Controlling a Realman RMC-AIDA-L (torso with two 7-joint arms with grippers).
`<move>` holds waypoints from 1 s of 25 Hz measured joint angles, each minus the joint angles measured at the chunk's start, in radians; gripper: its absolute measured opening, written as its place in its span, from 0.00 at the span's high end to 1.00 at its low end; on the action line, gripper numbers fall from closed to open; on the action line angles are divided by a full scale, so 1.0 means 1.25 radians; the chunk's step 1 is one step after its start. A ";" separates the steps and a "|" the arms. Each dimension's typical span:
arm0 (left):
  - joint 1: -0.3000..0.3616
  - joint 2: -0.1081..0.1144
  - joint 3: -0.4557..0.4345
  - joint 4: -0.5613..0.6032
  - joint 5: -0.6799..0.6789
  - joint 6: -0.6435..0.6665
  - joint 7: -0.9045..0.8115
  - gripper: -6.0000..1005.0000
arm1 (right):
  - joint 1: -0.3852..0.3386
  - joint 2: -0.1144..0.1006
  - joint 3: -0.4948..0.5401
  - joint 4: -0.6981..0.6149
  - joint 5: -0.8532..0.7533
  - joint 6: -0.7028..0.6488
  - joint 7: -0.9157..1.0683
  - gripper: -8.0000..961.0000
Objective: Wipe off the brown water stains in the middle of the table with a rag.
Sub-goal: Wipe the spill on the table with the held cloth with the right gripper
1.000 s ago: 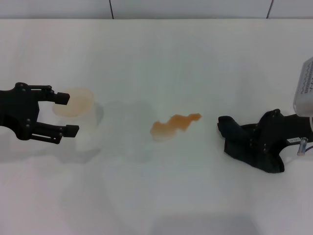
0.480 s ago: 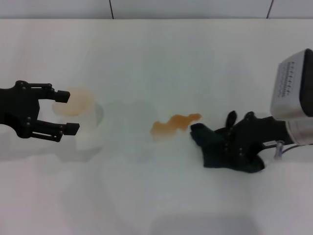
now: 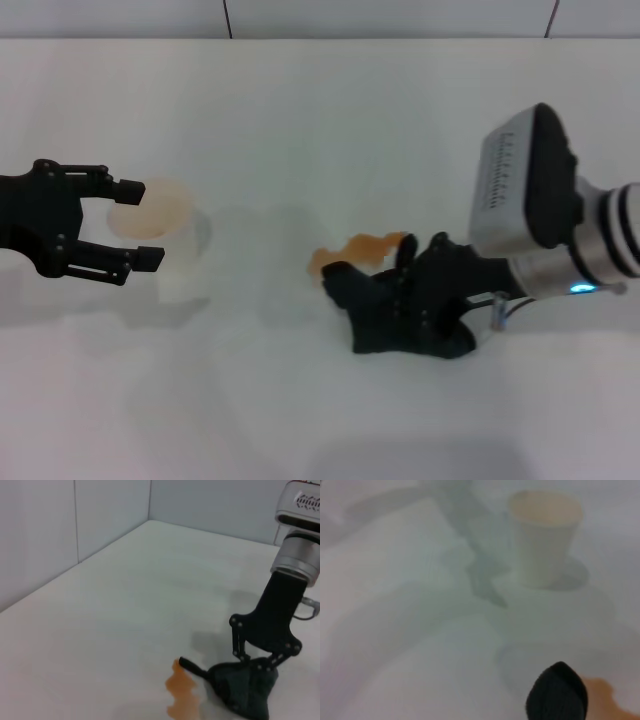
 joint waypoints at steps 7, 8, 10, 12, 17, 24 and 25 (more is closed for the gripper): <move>0.000 -0.002 0.000 0.001 -0.001 0.000 0.002 0.12 | 0.051 0.009 -0.069 0.035 0.017 0.046 0.009 0.90; -0.001 -0.004 0.000 0.002 -0.001 0.000 0.002 0.12 | 0.058 0.009 -0.079 0.041 0.020 0.057 0.015 0.89; -0.001 -0.009 0.000 0.008 -0.001 0.000 0.002 0.12 | 0.067 0.009 -0.093 0.049 0.021 0.078 0.022 0.89; 0.000 -0.012 0.000 0.014 -0.001 -0.001 0.001 0.12 | 0.071 0.009 -0.106 0.054 0.021 0.097 0.025 0.89; 0.004 -0.013 0.000 0.014 -0.002 -0.001 -0.002 0.12 | 0.073 0.010 -0.132 0.062 0.021 0.165 0.033 0.89; 0.006 -0.019 0.000 0.014 -0.003 -0.001 0.001 0.12 | 0.074 0.009 -0.162 0.087 0.017 0.269 0.037 0.89; 0.006 -0.019 0.000 0.014 -0.003 -0.001 0.001 0.12 | 0.073 0.009 -0.165 0.090 0.017 0.281 0.037 0.89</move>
